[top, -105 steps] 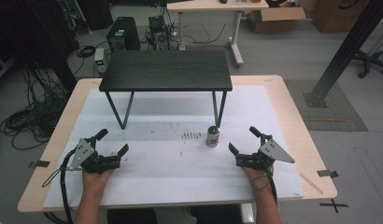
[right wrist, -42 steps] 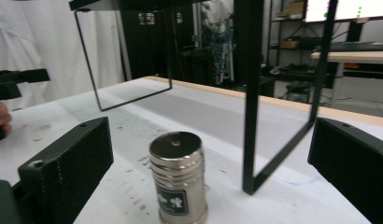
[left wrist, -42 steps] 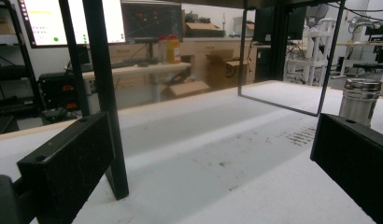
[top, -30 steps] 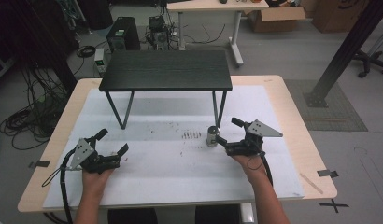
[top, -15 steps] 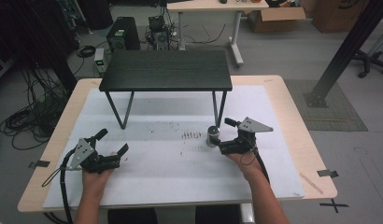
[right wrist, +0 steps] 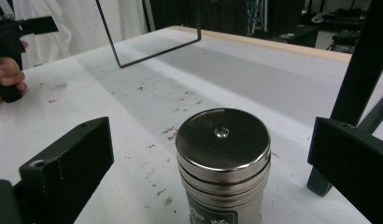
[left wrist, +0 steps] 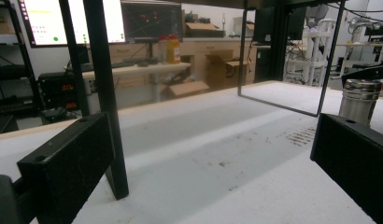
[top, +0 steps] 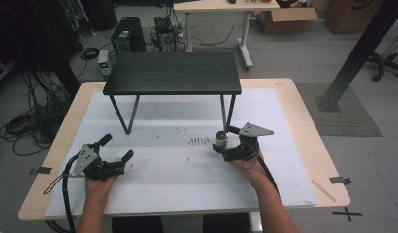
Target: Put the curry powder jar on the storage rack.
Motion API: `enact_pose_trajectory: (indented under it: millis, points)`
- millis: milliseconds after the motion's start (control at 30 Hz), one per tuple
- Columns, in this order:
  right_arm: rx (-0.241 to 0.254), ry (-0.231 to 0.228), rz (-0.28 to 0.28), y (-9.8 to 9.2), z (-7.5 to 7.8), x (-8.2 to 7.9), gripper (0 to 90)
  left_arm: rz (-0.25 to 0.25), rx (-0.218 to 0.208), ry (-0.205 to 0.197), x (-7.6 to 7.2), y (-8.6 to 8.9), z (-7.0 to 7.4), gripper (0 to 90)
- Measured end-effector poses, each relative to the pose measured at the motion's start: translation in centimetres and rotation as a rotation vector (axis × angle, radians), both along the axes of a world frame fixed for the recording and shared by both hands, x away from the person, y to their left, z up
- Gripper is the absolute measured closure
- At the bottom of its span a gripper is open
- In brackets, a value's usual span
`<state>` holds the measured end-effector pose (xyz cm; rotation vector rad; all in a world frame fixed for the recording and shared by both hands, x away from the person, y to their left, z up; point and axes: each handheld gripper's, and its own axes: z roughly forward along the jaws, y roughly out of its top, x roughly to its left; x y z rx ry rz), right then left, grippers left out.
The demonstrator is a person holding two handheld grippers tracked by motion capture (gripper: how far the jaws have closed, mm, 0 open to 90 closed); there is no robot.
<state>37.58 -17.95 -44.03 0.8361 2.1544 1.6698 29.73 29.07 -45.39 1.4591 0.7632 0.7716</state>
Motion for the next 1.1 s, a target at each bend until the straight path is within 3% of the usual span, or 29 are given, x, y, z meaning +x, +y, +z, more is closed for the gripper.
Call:
enact_pose_trajectory:
  millis: [333, 1100]
  points:
    - [-0.050, 0.042, -0.006, 0.22, -0.30, 0.25, 7.6, 0.000, -0.001, 0.000, -0.01, -0.01, 0.00, 0.2]
    - [-0.062, 0.080, -0.016, 0.11, -0.56, 0.47, 32.2, 0.001, -0.003, 0.000, -0.01, -0.01, -0.01, 0.3]
